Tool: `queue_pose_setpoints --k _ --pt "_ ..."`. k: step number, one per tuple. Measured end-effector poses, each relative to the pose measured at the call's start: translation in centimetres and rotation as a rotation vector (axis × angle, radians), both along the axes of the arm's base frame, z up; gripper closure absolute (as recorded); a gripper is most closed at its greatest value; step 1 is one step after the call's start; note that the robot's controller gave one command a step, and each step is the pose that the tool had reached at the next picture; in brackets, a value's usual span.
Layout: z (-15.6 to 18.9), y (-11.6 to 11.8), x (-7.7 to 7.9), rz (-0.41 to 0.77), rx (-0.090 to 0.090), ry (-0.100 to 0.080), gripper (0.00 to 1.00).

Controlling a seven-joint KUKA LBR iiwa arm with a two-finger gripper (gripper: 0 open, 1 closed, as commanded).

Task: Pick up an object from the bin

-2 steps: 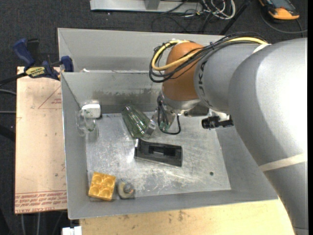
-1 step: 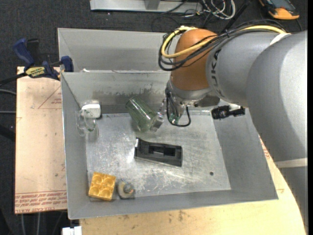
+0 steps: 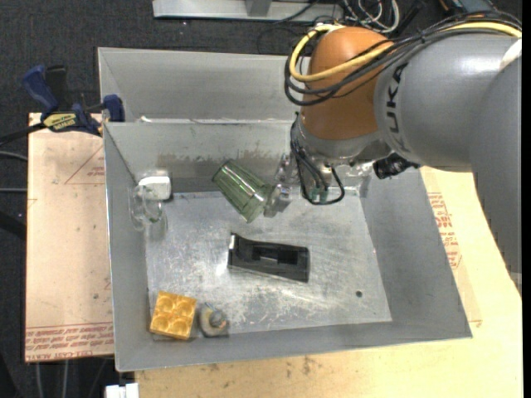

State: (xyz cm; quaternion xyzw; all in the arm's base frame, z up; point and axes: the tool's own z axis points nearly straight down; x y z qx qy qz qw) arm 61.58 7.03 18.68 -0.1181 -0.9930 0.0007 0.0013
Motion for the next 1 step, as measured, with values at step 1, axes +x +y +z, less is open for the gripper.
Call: queue_pose_setpoints --k 1 --pt "-4.05 -0.87 -2.47 -0.249 0.002 -0.005 0.00"
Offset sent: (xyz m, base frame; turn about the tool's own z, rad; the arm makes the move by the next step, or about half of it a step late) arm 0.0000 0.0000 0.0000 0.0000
